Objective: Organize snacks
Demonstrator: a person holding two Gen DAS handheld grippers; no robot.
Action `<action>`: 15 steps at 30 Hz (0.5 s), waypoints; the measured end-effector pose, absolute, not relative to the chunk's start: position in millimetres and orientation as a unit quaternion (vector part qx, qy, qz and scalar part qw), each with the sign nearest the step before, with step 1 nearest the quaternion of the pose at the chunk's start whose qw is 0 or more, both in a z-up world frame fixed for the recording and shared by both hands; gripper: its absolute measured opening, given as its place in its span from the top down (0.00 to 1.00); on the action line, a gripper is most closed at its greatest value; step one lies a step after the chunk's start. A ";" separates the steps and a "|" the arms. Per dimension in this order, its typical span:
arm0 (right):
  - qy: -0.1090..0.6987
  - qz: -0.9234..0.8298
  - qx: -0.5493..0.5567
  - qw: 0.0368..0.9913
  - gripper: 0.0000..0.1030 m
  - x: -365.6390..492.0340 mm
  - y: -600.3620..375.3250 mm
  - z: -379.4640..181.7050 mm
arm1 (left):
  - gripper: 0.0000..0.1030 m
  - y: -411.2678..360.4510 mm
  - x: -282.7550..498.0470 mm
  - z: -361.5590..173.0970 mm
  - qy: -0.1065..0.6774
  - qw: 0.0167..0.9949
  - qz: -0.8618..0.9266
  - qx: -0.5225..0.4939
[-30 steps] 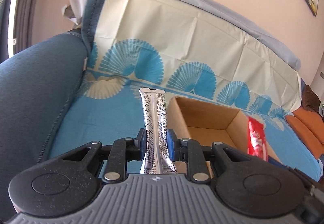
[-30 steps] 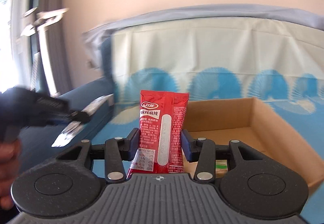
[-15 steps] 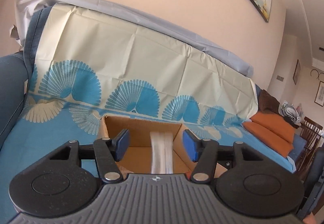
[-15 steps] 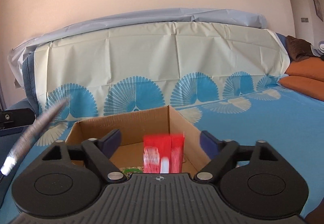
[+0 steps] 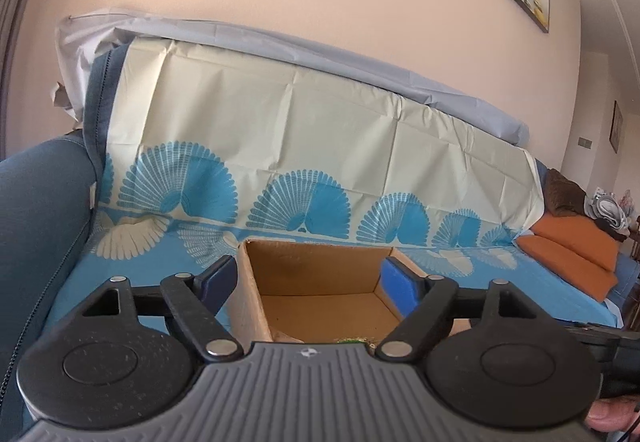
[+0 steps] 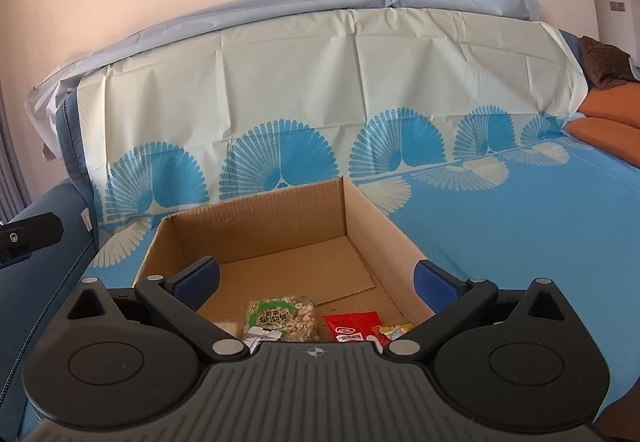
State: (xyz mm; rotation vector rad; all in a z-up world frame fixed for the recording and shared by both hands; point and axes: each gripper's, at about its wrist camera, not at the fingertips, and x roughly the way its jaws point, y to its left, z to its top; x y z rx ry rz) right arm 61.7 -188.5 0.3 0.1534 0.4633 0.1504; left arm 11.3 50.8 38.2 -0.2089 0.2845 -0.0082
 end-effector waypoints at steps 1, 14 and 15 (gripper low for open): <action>0.230 0.073 0.072 0.968 0.01 58.5 -193.8 4.4 | 0.17 50.8 8.8 39.8 0.150 0.982 -0.003 -0.112; 0.277 0.099 0.035 0.955 0.01 28.3 -255.6 3.5 | 0.00 -26.7 -32.3 35.1 0.248 0.965 0.036 -0.079; 0.292 0.095 0.061 0.950 0.01 25.9 -259.3 -4.2 | 0.00 -33.7 -36.3 24.5 0.267 0.961 0.029 -0.070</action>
